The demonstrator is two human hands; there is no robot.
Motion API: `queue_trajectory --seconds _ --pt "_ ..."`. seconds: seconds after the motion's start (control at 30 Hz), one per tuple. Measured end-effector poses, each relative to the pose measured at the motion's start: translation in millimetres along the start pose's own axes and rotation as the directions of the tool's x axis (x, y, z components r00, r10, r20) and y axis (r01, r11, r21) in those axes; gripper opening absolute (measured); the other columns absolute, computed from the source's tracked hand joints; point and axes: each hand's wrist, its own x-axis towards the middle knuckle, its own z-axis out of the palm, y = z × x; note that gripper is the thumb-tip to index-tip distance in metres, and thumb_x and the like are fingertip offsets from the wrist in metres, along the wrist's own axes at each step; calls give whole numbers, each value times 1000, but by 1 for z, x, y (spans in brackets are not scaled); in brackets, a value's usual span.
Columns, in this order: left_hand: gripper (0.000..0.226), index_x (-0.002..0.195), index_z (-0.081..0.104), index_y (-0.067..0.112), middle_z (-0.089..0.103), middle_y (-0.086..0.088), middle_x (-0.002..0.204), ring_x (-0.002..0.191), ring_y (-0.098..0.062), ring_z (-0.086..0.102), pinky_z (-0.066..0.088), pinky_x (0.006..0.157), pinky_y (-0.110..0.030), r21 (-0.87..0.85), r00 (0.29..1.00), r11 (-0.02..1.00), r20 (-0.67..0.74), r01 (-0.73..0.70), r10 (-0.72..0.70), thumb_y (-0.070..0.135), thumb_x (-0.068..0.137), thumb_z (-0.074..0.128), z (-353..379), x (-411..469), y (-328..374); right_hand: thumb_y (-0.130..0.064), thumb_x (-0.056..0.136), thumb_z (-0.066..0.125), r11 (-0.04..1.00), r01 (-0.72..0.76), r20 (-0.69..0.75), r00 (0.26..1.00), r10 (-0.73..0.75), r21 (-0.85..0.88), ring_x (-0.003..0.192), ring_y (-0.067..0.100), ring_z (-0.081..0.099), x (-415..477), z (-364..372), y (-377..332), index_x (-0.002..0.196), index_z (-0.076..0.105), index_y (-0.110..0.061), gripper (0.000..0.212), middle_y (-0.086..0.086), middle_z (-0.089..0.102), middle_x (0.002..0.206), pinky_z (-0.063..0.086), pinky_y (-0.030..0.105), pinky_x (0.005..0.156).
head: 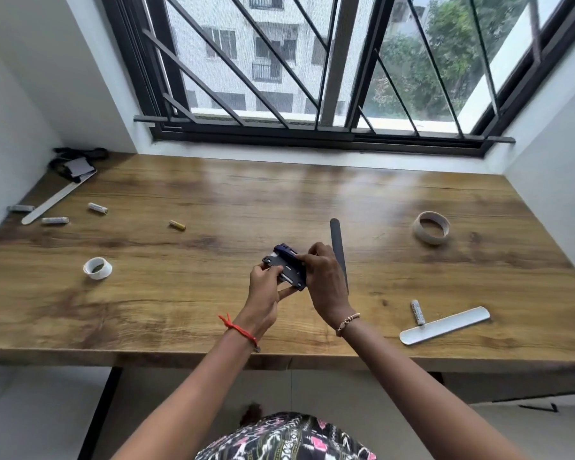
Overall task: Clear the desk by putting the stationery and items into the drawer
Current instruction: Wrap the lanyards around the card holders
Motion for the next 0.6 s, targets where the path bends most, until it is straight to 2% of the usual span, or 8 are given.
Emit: queue_trajectory --seconds 0.07,0.13,0.23,0.3,0.37,0.47,0.6 --pt "27 119 46 -1 59 -16 106 87 -17 61 55 49 -28 -9 1000 1000 1 -10 10 -1 93 40 1 1 1 1 83 59 994 22 -13 1000 -24 -106 76 25 53 0 3 0 101 70 -10 24 9 57 82 42 31 65" --pt "27 120 44 0 59 -17 110 90 -18 62 55 49 -28 -17 1000 1000 -7 -23 23 -1 93 41 1 4 2 -1 87 52 985 44 46 998 -37 -165 88 28 53 0 5 1 111 64 -9 28 11 57 94 39 33 74" --pt "27 120 43 1 59 -19 116 100 -24 61 55 50 -27 -16 999 999 -11 -36 36 1 93 43 1 8 2 -6 93 39 982 52 180 984 -19 -183 108 26 42 -2 6 1 128 48 -6 36 11 48 117 33 33 90" --pt "28 121 43 2 59 -20 118 105 -26 60 56 53 -29 -25 999 999 1 -39 39 1 93 44 1 10 1 -5 94 39 989 49 202 979 -20 -139 111 25 40 -2 6 3 131 45 -4 37 12 46 120 35 32 95" --pt "27 120 43 3 58 -20 119 105 -26 60 57 57 -32 -26 999 999 17 -45 46 0 93 44 2 11 1 -3 95 40 998 12 177 984 -2 -60 109 24 43 -2 5 4 129 47 -2 35 13 48 117 37 28 95" --pt "24 117 43 5 57 -18 120 106 -24 59 58 58 -32 -9 998 998 29 -59 59 0 93 45 7 12 1 0 95 41 999 -34 125 992 32 18 102 21 47 -1 4 4 126 52 -2 33 13 53 108 38 20 87" --pt "21 112 45 8 57 -17 119 104 -24 60 56 59 -32 -17 997 998 44 -64 65 1 93 46 13 13 -3 5 91 44 996 -82 45 996 80 43 97 27 51 3 8 4 114 59 4 28 17 57 101 42 27 83"
